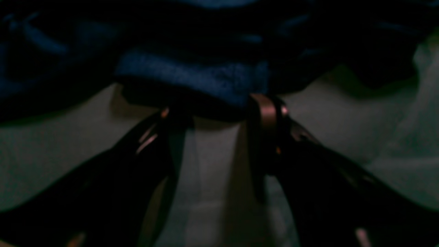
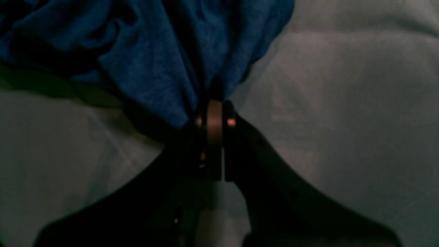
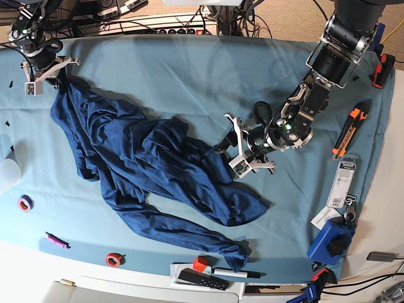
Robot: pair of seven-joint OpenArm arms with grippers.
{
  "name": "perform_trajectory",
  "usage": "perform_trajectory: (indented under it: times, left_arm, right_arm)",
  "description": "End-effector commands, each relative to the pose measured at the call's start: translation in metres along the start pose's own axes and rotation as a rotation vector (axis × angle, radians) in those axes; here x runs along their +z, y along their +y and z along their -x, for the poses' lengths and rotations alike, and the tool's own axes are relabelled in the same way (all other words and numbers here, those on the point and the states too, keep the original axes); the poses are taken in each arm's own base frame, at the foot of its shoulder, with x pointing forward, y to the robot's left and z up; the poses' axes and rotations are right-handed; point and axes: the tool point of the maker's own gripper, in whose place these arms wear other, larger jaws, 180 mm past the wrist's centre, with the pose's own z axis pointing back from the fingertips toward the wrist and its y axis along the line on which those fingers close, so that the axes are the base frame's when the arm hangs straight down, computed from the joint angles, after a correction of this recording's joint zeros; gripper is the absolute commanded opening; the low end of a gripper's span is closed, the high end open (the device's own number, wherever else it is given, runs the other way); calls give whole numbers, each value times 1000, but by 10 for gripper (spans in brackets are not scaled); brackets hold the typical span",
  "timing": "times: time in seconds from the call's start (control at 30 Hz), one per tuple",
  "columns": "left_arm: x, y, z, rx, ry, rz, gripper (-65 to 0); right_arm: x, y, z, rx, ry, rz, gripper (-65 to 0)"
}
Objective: Layout the t-shirt on the table in an organized manner, then fold the t-shirt properly
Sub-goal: 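Grasp the sleeve end with the left gripper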
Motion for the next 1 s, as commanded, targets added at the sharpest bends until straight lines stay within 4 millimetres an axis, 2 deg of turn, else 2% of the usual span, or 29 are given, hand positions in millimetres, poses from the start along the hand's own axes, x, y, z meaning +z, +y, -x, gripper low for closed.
perform_trajectory:
  times: [0.0, 0.17, 0.37, 0.57, 0.8, 0.97]
  left_arm:
    - [2, 9, -22, -16, -58, -12, -360]
    - [0, 13, -20, -56, -41, -43, -260]
    - [-4, 7, -22, -39, -52, -42, -259]
    - [-7, -9, -19, -1, -75, -17, -273]
    - [-7, -9, -31, 0, -138, -20, -441]
    - [-5, 11, -33, 21, -149, -123, -650]
  right_arm:
    - [4, -5, -16, 20, -48, 5, -650]
    - [4, -5, -16, 20, -47, 5, -650]
    - [4, -5, -16, 20, -47, 5, -650]
    - [4, -5, -16, 20, -48, 5, -650]
    - [4, -5, -16, 20, -48, 5, -650]
    - [4, -5, -15, 20, -47, 5, -650]
